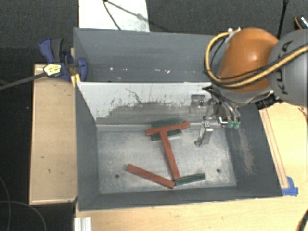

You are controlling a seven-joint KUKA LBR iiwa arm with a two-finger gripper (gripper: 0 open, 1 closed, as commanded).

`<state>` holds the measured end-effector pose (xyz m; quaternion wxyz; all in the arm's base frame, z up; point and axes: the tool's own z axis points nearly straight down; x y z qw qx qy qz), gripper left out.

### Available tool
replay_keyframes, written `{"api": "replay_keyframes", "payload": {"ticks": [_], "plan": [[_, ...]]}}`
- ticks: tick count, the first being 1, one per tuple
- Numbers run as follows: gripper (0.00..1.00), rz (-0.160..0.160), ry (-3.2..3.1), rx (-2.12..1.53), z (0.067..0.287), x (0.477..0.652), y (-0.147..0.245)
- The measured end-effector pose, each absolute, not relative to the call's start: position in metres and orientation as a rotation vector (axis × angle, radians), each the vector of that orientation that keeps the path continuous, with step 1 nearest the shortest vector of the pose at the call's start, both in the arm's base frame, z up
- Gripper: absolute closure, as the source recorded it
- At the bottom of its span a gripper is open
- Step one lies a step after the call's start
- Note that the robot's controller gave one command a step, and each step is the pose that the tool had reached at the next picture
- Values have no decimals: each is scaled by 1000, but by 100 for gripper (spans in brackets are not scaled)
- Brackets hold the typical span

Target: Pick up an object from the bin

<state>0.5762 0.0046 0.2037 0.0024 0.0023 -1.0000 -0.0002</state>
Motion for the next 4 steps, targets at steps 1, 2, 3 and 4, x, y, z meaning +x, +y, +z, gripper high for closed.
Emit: {"api": "replay_keyframes", "payload": {"ticks": [1, 2, 3, 4], "plan": [[0, -3, -3079, 608, 94, 529, 61], [0, 0, -3044, 816, 159, 557, 78], [0, -1, -2698, 1602, 70, 559, 87], [100, 0, -2706, 1601, 74, 561, 88]]}}
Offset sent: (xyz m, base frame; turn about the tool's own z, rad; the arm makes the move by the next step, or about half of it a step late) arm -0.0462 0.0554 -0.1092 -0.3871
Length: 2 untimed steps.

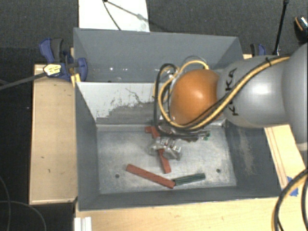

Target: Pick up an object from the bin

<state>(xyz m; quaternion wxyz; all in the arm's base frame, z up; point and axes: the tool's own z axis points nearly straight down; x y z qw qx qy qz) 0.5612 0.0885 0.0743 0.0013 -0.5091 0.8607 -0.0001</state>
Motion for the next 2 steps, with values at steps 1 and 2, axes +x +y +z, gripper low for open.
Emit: {"api": "replay_keyframes", "payload": {"ticks": [1, 2], "plan": [[100, -5, 2717, -1557, 213, 549, 90], [0, 2, 2727, -1556, 208, 548, 90]]}}
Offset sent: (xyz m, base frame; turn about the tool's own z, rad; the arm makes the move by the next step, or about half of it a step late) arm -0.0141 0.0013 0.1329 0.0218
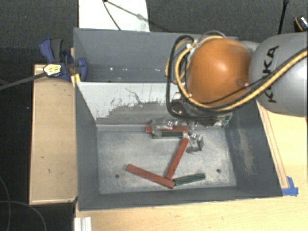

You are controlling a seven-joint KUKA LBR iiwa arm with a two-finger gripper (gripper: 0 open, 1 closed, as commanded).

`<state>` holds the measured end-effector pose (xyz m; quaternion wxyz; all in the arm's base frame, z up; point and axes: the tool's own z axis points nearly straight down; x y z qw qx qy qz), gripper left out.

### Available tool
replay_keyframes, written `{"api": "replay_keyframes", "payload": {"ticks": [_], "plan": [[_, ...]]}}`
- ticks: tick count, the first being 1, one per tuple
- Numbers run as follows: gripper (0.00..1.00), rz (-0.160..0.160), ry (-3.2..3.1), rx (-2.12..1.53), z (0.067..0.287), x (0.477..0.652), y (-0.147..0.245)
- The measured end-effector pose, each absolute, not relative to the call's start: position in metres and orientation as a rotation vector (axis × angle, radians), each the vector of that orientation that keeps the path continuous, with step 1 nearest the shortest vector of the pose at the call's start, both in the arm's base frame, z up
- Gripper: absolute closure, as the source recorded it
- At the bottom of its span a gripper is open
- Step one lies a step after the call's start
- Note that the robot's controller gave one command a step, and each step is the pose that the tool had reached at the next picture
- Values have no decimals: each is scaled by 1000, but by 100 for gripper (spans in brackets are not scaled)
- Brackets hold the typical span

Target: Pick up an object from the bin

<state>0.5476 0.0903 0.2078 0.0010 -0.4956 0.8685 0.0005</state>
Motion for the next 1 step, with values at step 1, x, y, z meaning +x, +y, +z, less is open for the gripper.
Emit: {"api": "replay_keyframes", "payload": {"ticks": [1], "plan": [[0, 5, 2742, -1542, 77, 555, 73]]}}
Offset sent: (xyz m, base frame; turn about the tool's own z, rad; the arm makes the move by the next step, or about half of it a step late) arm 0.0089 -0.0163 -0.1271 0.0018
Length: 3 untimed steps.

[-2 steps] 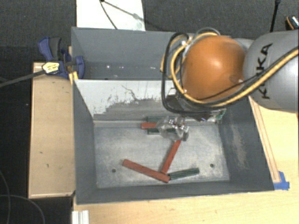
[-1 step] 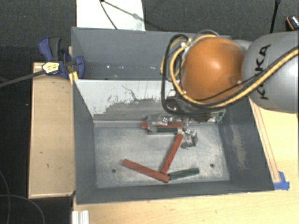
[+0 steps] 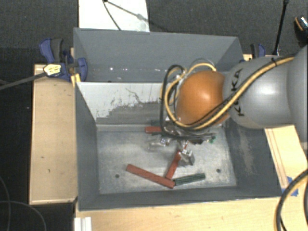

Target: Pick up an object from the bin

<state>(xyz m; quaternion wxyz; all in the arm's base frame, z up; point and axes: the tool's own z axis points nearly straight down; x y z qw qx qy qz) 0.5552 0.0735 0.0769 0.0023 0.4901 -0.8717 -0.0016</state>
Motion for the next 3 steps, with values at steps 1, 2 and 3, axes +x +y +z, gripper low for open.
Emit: {"api": "replay_keyframes", "payload": {"ticks": [1, 2, 3], "plan": [[100, -1, -2742, 1539, 82, 557, 74], [0, -2, -2742, 1538, 82, 557, 75], [0, 11, -2799, 1445, 150, 582, 2]]}}
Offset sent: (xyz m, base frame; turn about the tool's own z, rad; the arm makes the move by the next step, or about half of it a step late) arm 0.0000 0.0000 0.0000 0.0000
